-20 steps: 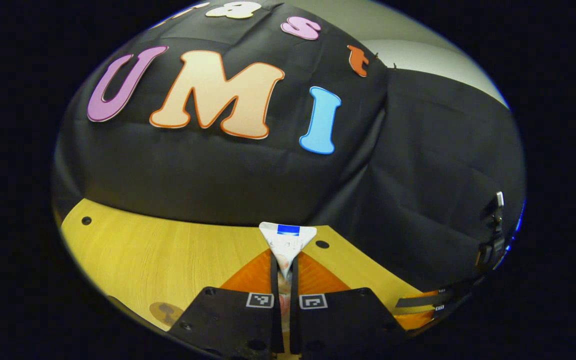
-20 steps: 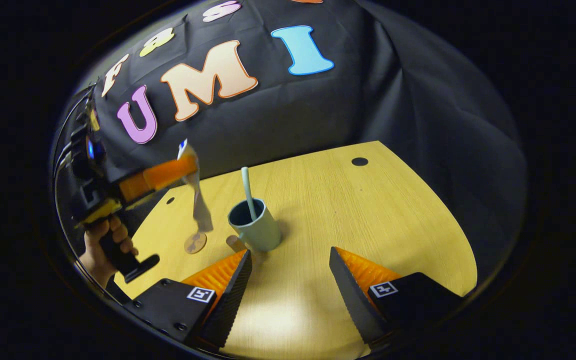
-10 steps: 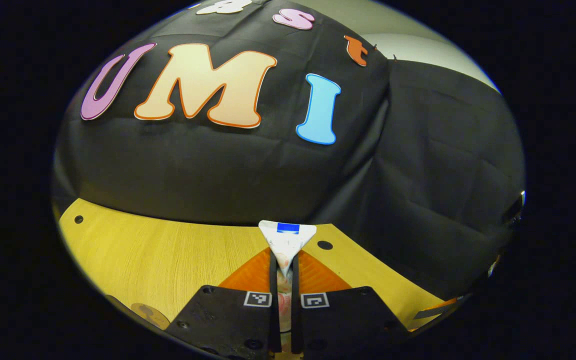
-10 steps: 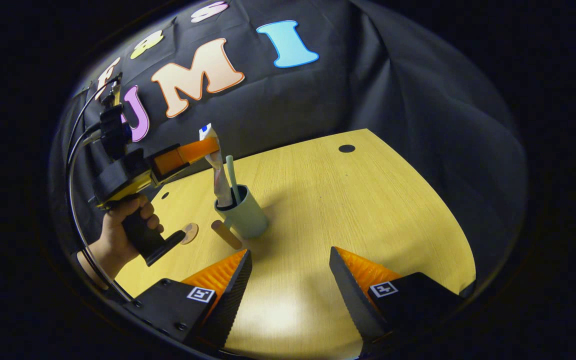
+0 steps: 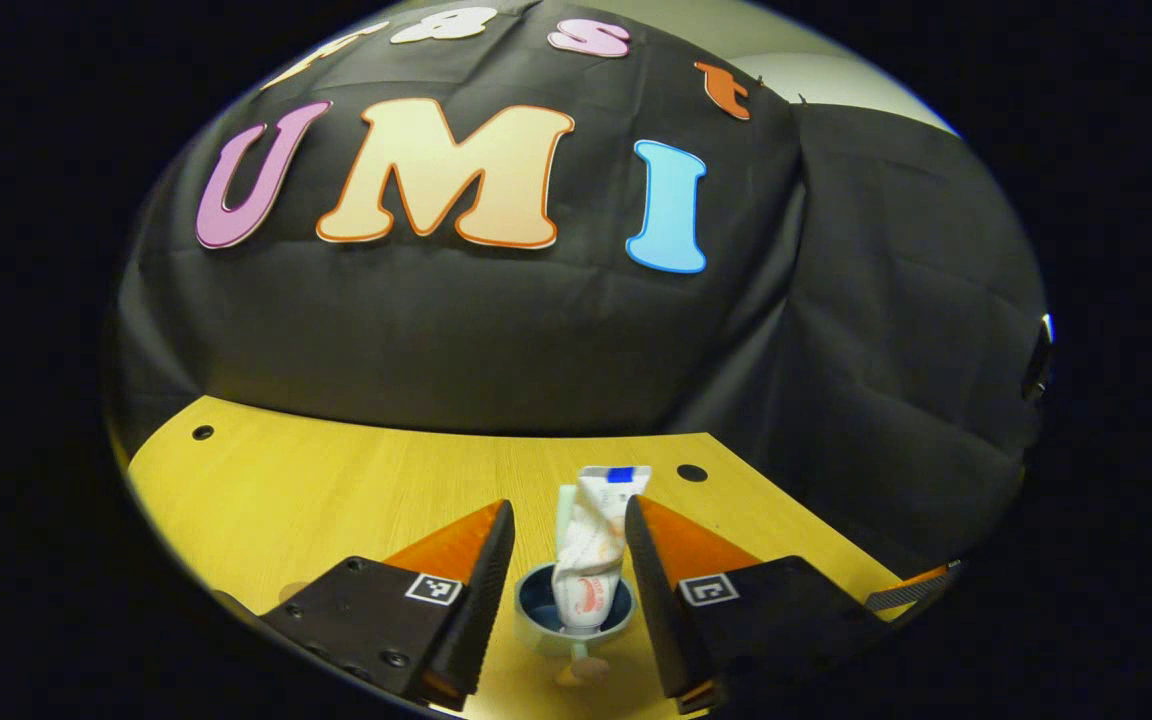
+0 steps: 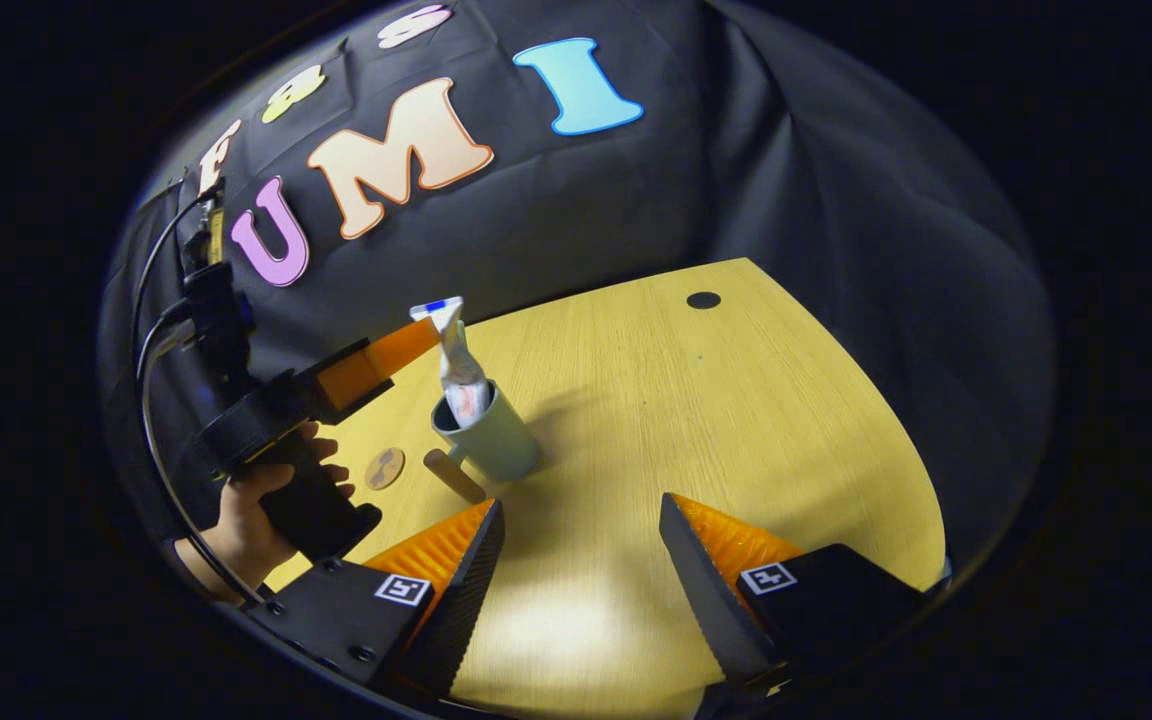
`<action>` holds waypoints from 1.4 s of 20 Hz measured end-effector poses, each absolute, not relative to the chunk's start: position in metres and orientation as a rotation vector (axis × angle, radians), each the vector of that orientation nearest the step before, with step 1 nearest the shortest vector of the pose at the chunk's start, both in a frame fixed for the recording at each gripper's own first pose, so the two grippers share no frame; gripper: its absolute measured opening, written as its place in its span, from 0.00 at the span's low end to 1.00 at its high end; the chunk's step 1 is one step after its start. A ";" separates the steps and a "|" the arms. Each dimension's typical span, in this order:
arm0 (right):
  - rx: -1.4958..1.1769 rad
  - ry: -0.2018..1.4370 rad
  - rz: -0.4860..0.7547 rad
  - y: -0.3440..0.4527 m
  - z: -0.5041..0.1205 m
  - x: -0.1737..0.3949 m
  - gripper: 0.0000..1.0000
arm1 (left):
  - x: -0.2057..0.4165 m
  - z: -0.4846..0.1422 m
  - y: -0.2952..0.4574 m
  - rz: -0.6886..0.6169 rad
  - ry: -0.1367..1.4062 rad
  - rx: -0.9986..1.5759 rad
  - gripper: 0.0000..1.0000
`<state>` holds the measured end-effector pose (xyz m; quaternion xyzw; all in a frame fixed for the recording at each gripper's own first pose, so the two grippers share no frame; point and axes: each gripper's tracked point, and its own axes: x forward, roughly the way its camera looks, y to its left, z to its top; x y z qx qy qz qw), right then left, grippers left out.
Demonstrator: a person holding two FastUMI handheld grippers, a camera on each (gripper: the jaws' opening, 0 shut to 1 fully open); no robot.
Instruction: Put the toothbrush and toothpaste on the desktop into the cup, then pick up the cup and place it on the coaster on the desktop.
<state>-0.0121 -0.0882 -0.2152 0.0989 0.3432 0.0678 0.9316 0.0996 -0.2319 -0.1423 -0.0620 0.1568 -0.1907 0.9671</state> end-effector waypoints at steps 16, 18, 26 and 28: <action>0.154 0.943 0.184 0.013 -0.211 0.045 0.98 | 0.036 -0.140 -0.070 -0.207 0.348 -0.128 0.95; 0.148 0.993 0.167 0.020 -0.220 0.049 0.99 | 0.036 -0.139 -0.053 -0.194 0.344 -0.118 0.95; 0.102 1.124 0.107 0.037 -0.256 0.059 0.98 | 0.018 -0.138 -0.011 -0.164 0.341 -0.107 0.95; 0.102 1.150 0.098 0.042 -0.264 0.061 0.98 | 0.015 -0.138 -0.004 -0.160 0.345 -0.099 0.95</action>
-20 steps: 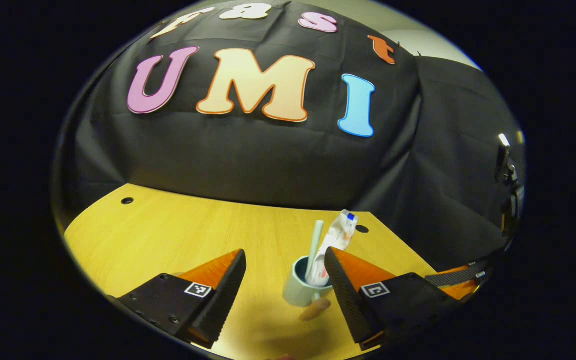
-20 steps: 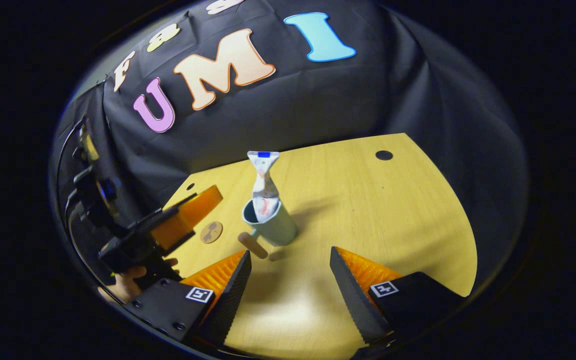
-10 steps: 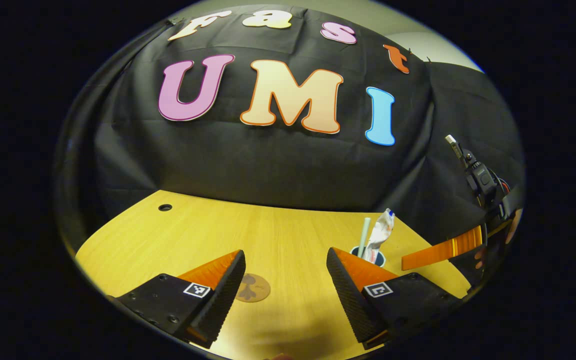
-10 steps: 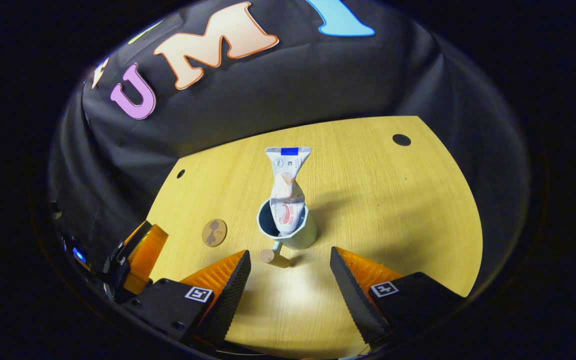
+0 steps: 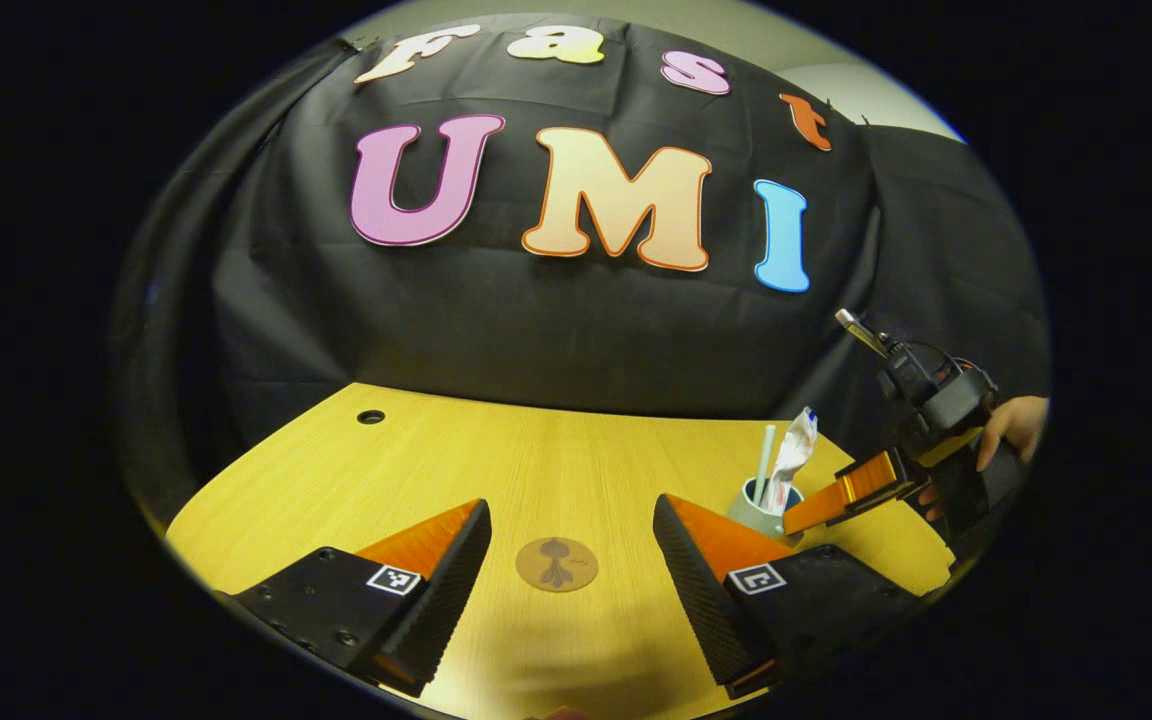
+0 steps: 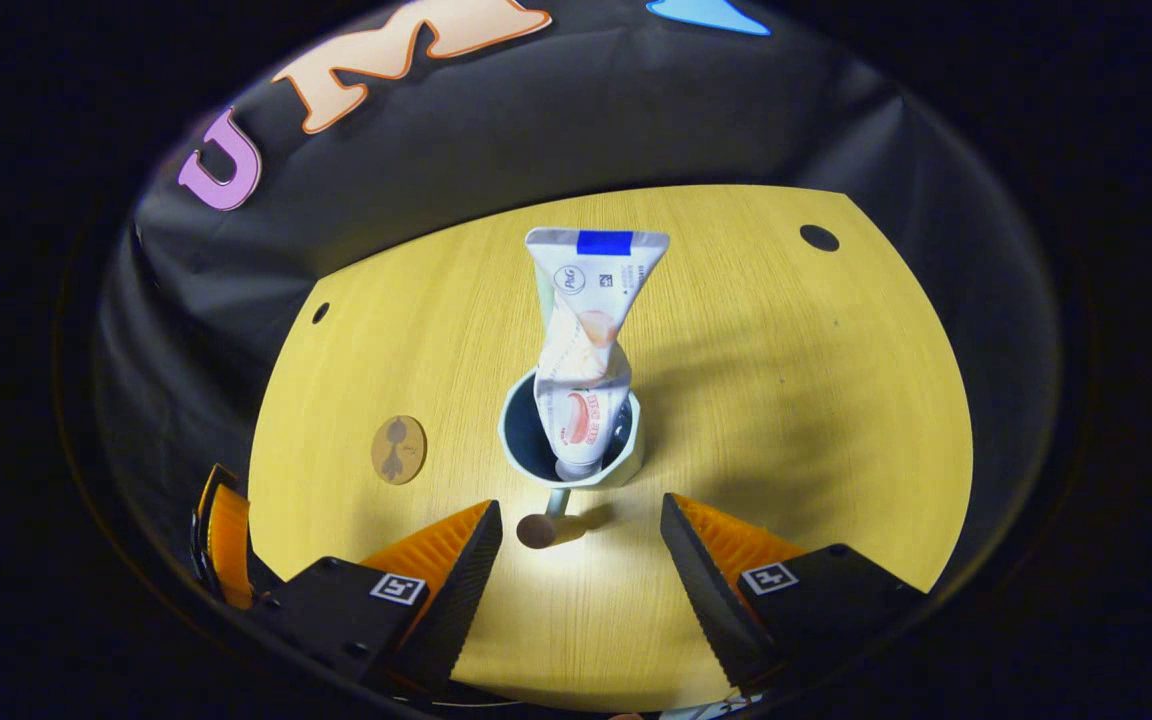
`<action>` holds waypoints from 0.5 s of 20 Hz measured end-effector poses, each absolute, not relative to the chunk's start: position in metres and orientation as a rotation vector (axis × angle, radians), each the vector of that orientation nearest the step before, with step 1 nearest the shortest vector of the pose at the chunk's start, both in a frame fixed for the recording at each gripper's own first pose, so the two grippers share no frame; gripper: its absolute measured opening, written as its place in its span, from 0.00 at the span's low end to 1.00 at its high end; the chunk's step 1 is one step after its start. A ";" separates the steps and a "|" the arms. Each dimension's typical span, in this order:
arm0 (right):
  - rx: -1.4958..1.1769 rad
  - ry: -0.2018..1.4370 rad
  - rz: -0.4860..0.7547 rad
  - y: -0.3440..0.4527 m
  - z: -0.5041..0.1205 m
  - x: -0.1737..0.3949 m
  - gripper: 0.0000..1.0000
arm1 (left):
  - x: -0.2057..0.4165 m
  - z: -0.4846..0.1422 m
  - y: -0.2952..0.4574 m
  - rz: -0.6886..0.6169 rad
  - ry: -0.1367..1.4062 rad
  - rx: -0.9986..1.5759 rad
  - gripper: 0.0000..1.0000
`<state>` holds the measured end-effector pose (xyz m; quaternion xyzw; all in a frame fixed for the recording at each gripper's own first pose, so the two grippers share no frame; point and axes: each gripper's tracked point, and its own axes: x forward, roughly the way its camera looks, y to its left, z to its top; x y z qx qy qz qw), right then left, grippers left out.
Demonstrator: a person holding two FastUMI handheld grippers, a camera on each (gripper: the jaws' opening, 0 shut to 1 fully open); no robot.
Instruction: Put the toothbrush and toothpaste on the desktop into the cup, then pick up the cup and place it on the coaster on the desktop.
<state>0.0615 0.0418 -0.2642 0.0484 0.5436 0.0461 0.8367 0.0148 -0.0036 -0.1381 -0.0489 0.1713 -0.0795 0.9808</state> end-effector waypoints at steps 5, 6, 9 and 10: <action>0.088 1.207 0.065 0.050 -0.287 0.068 0.98 | 0.003 -0.141 0.009 -0.142 0.344 -0.087 0.95; 0.088 1.214 0.051 0.051 -0.291 0.069 0.98 | 0.000 -0.144 0.012 -0.136 0.341 -0.087 0.95; 0.076 1.236 0.014 0.049 -0.302 0.073 0.98 | -0.003 -0.149 0.024 -0.122 0.342 -0.081 0.95; 0.070 1.240 0.006 0.049 -0.305 0.074 0.98 | -0.003 -0.151 0.027 -0.118 0.341 -0.081 0.95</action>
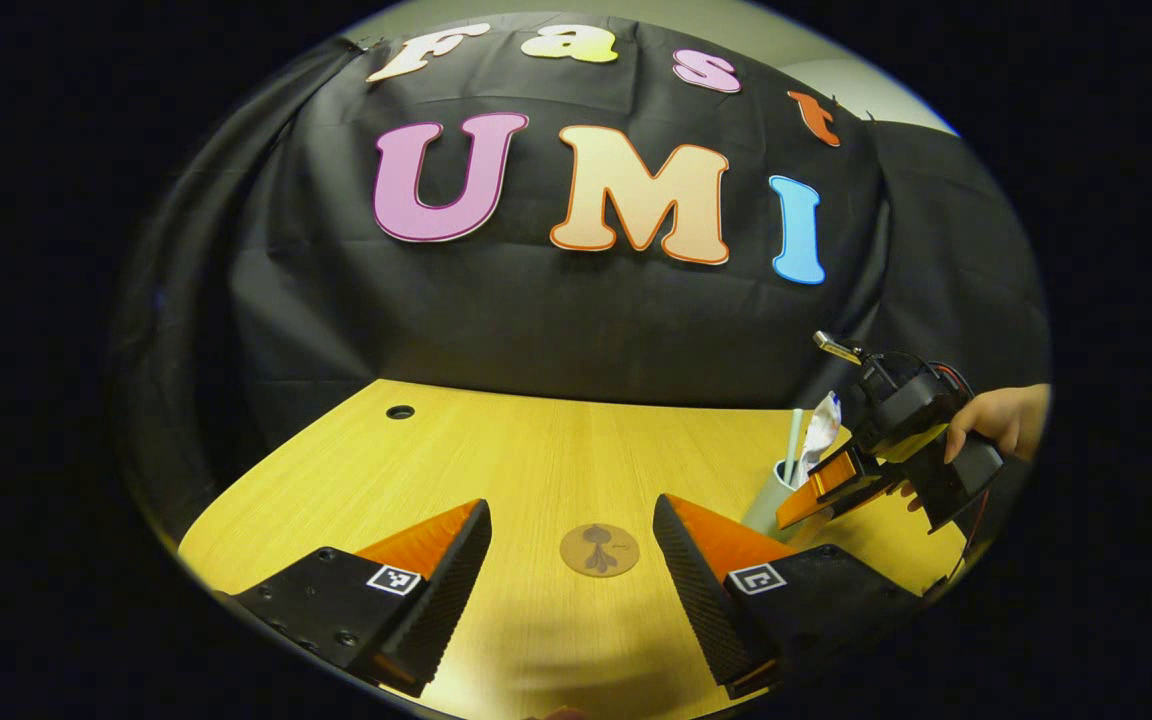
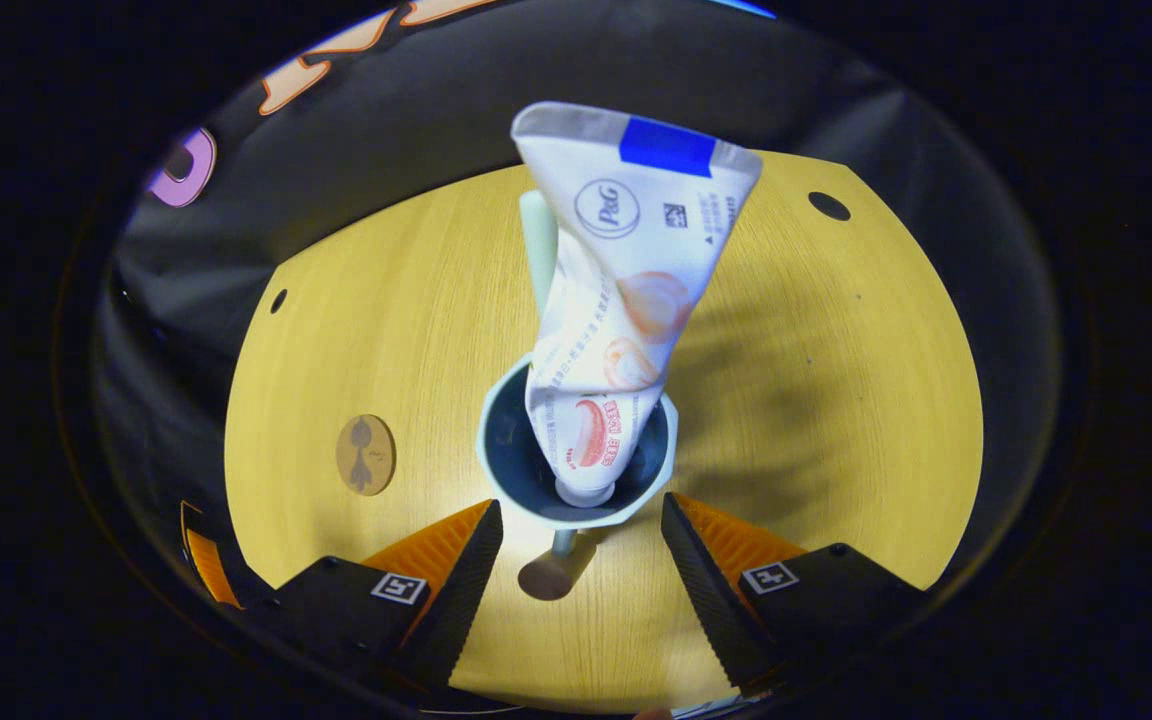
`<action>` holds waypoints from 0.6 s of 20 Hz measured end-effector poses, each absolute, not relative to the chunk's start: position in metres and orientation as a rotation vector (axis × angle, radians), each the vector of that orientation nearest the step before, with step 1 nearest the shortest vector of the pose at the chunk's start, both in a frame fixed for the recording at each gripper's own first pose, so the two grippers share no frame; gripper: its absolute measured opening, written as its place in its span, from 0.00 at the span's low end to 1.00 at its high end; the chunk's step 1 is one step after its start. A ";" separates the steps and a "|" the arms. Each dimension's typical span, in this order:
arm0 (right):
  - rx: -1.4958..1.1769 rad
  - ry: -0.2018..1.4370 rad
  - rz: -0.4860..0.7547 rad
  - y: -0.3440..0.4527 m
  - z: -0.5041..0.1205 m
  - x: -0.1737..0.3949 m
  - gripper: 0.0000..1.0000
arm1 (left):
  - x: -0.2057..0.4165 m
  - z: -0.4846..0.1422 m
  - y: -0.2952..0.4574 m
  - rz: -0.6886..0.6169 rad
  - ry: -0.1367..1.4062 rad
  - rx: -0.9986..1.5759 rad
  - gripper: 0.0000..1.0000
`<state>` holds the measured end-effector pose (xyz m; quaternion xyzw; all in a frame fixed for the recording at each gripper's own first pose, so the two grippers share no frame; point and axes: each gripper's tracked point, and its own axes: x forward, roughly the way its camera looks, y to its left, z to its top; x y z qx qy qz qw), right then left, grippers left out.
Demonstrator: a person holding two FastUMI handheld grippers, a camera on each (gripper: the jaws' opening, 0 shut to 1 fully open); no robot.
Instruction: Put the toothbrush and toothpaste on the desktop into the cup, then pick up the cup and place it on the coaster on the desktop.
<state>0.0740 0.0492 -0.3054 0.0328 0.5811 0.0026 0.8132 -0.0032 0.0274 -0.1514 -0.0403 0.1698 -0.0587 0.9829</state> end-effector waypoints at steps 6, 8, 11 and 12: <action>0.047 1.277 -0.024 0.053 -0.321 0.074 0.92 | -0.001 -0.161 0.049 -0.102 0.353 -0.093 0.95; 0.046 1.297 -0.025 0.055 -0.328 0.073 0.97 | -0.001 -0.162 0.054 -0.105 0.356 -0.093 0.95; 0.023 1.315 -0.047 0.049 -0.335 0.074 0.86 | 0.002 -0.163 0.061 -0.103 0.355 -0.092 0.95; 0.011 1.317 -0.053 0.046 -0.336 0.074 0.75 | 0.003 -0.165 0.064 -0.100 0.357 -0.093 0.95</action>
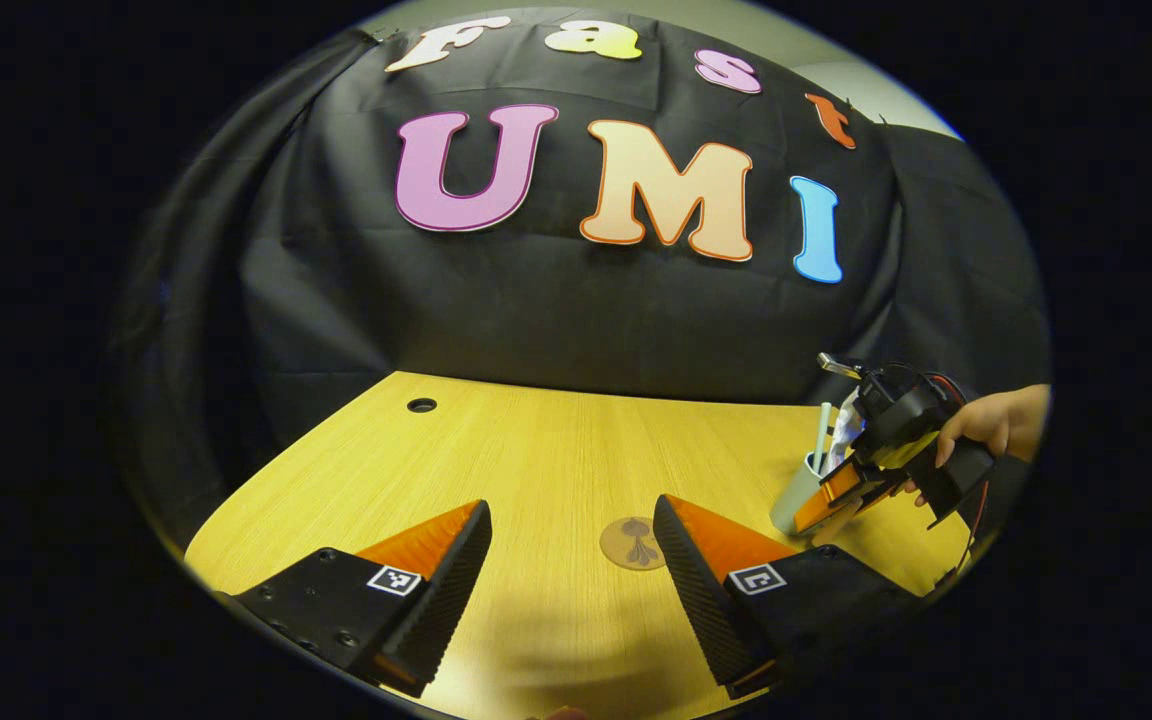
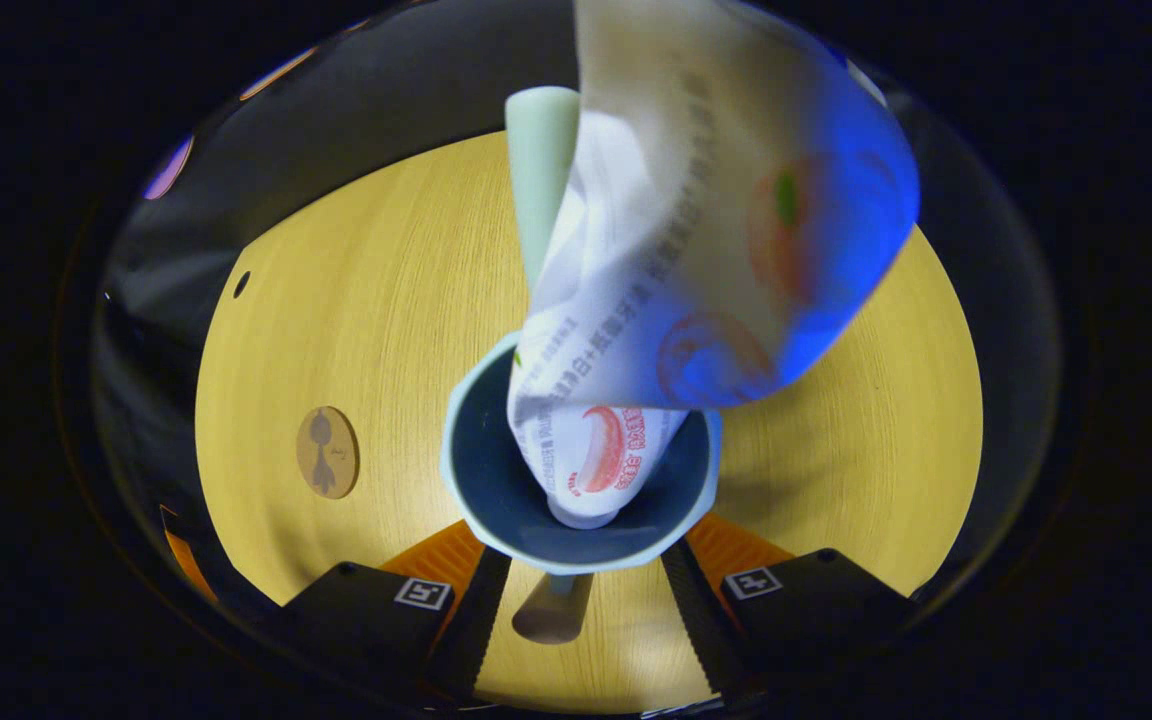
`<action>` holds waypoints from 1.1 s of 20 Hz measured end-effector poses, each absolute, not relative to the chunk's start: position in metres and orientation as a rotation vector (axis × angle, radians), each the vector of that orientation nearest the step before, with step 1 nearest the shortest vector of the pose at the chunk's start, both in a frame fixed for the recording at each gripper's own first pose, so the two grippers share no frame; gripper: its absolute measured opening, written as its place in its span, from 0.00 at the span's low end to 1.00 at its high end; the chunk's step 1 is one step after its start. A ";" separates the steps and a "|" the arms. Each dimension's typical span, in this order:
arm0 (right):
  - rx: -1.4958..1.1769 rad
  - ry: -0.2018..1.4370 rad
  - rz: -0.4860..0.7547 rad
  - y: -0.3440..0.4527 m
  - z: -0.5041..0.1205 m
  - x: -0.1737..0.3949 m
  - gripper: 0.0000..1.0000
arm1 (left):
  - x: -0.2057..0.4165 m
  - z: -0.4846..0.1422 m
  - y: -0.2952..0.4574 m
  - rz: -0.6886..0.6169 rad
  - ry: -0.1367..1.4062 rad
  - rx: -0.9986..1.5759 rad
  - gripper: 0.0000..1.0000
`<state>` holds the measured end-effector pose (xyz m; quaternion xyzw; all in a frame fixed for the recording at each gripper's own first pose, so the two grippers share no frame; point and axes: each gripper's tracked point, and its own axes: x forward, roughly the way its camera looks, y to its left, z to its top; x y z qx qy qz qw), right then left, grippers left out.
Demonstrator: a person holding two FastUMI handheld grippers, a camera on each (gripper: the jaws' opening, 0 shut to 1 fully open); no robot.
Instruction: Put the toothbrush and toothpaste on the desktop into the cup, then pick up the cup and place it on the coaster on the desktop.
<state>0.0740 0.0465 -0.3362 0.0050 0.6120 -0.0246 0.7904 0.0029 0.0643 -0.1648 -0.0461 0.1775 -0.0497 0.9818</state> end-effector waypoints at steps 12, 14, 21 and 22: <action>-0.069 1.325 0.000 0.048 -0.343 0.064 0.32 | 0.009 -0.179 0.068 -0.107 0.391 -0.100 0.95; -0.064 1.317 0.022 0.055 -0.342 0.062 0.26 | 0.009 -0.180 0.067 -0.110 0.396 -0.095 0.95; -0.053 1.305 0.095 0.093 -0.336 0.054 0.30 | 0.010 -0.182 0.068 -0.113 0.400 -0.089 0.95; -0.059 1.305 0.106 0.098 -0.335 0.054 0.30 | 0.011 -0.183 0.068 -0.114 0.402 -0.089 0.95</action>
